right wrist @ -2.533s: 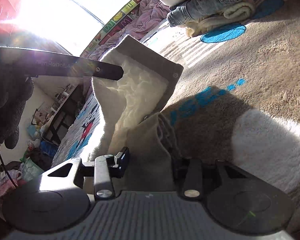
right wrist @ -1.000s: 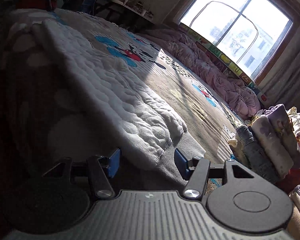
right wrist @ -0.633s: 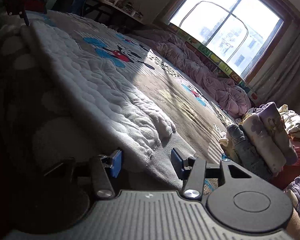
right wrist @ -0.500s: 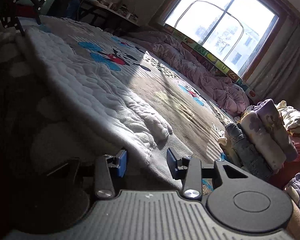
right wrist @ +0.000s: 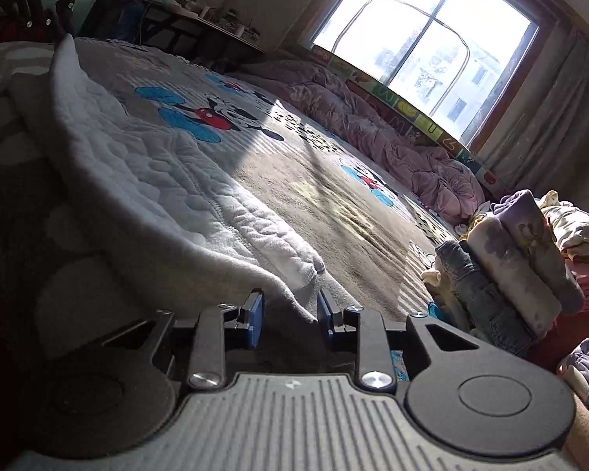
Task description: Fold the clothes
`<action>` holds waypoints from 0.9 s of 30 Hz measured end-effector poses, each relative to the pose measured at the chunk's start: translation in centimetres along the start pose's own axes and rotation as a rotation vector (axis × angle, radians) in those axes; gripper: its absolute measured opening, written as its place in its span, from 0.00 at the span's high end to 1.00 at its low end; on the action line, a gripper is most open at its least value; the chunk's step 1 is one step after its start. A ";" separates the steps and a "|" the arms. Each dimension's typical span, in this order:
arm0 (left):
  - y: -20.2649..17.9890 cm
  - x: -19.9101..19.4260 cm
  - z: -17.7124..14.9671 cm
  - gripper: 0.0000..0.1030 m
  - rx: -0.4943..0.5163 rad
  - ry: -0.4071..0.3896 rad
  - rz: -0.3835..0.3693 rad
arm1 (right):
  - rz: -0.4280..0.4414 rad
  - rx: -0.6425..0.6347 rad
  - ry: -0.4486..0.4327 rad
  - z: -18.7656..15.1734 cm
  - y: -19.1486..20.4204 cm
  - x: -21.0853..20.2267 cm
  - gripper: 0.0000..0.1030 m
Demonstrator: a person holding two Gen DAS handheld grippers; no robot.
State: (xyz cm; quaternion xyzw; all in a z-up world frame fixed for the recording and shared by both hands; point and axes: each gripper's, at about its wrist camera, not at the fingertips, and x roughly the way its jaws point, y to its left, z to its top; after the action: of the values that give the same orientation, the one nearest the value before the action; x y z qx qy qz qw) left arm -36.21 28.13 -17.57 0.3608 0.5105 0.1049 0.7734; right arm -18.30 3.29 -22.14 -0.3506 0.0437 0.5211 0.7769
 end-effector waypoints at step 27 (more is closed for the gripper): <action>11.0 8.9 4.2 0.93 -0.263 0.076 0.049 | -0.088 0.194 0.010 6.1 -8.7 11.7 0.93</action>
State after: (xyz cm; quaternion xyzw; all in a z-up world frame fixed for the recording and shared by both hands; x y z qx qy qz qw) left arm -26.21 38.87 -15.70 0.2643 0.5123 0.2037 0.7913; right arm -7.47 14.20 -18.28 -0.2779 0.0826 0.4779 0.8292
